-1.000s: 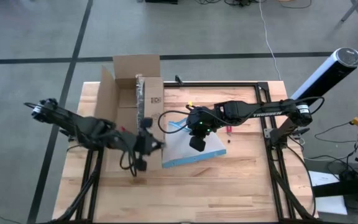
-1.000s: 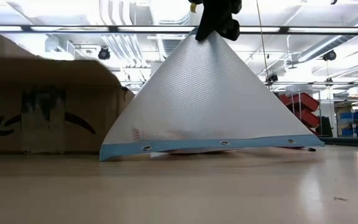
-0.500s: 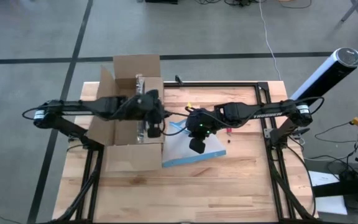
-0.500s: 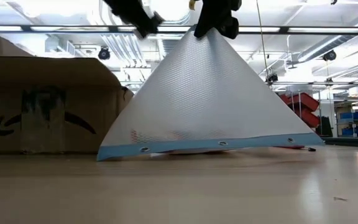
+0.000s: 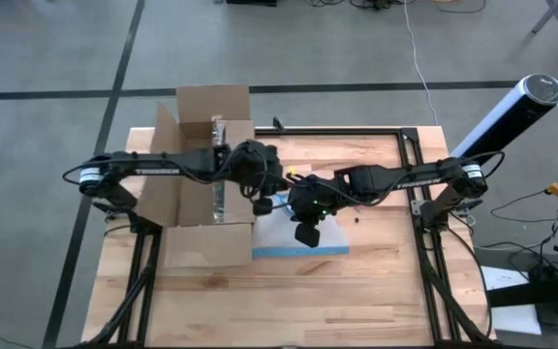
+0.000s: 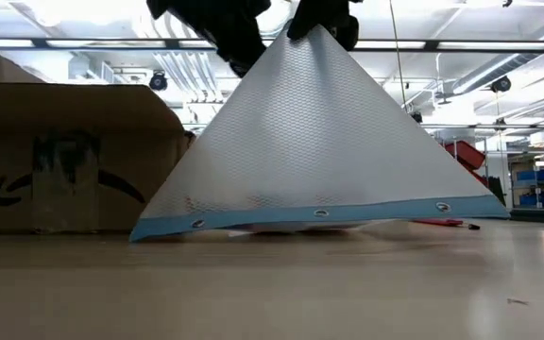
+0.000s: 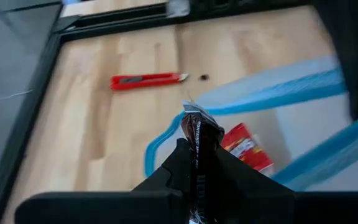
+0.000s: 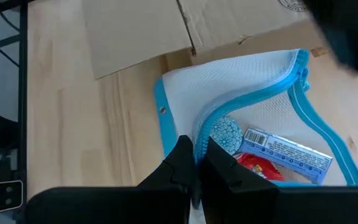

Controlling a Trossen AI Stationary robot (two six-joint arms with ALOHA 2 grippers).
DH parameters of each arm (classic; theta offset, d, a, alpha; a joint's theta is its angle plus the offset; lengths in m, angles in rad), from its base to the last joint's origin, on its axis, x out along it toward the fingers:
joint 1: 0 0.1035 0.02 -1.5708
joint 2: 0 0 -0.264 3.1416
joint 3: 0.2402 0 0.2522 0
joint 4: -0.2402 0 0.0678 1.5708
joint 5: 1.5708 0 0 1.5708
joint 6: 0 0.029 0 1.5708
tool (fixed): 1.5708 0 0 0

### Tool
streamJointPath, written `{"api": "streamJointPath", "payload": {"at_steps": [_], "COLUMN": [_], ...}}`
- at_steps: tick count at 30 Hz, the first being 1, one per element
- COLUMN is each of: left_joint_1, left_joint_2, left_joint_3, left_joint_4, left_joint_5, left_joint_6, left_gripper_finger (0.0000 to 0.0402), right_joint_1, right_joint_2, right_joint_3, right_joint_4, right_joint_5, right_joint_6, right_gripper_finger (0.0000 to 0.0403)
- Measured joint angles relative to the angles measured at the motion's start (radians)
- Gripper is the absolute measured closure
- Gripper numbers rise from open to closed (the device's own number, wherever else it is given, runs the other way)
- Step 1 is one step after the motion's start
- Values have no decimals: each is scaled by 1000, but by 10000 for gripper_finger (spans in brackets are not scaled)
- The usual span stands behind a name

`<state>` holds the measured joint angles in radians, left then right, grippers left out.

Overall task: Unpack boxes
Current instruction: Put the brown chocolate bar into the blue transparent zip bag, then close the blue transparent zip bag

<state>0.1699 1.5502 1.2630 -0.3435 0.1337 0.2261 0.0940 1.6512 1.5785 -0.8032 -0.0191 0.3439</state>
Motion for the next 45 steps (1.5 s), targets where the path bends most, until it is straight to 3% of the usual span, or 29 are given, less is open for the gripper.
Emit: {"api": "streamJointPath", "payload": {"at_steps": [5, 13, 21, 27, 34, 45], "left_joint_1": [0, 0, -7, -28, -32, -36], "left_joint_2": [49, 101, 137, 146, 142, 140], "left_joint_3": [29, 35, 35, 35, 35, 35], "left_joint_4": [2, 9, 3, -18, -35, -78], "left_joint_5": [68, 91, 372, 462, 558, 566], "left_joint_6": [-2, -3, -39, -51, -56, -94], "left_gripper_finger": [374, 374, 374, 368, 305, 167], "right_joint_1": [0, 0, -2, -2, -2, -2], "right_joint_2": [0, 0, 0, 0, 0, 0], "right_joint_3": [0, 0, 0, 0, 0, 0], "right_joint_4": [0, -5, -9, -10, -9, -11], "right_joint_5": [-8, -7, -9, -12, -12, -8], "right_joint_6": [-15, -24, -30, -30, -30, -30], "right_gripper_finger": [403, 403, 403, 403, 403, 403]}}
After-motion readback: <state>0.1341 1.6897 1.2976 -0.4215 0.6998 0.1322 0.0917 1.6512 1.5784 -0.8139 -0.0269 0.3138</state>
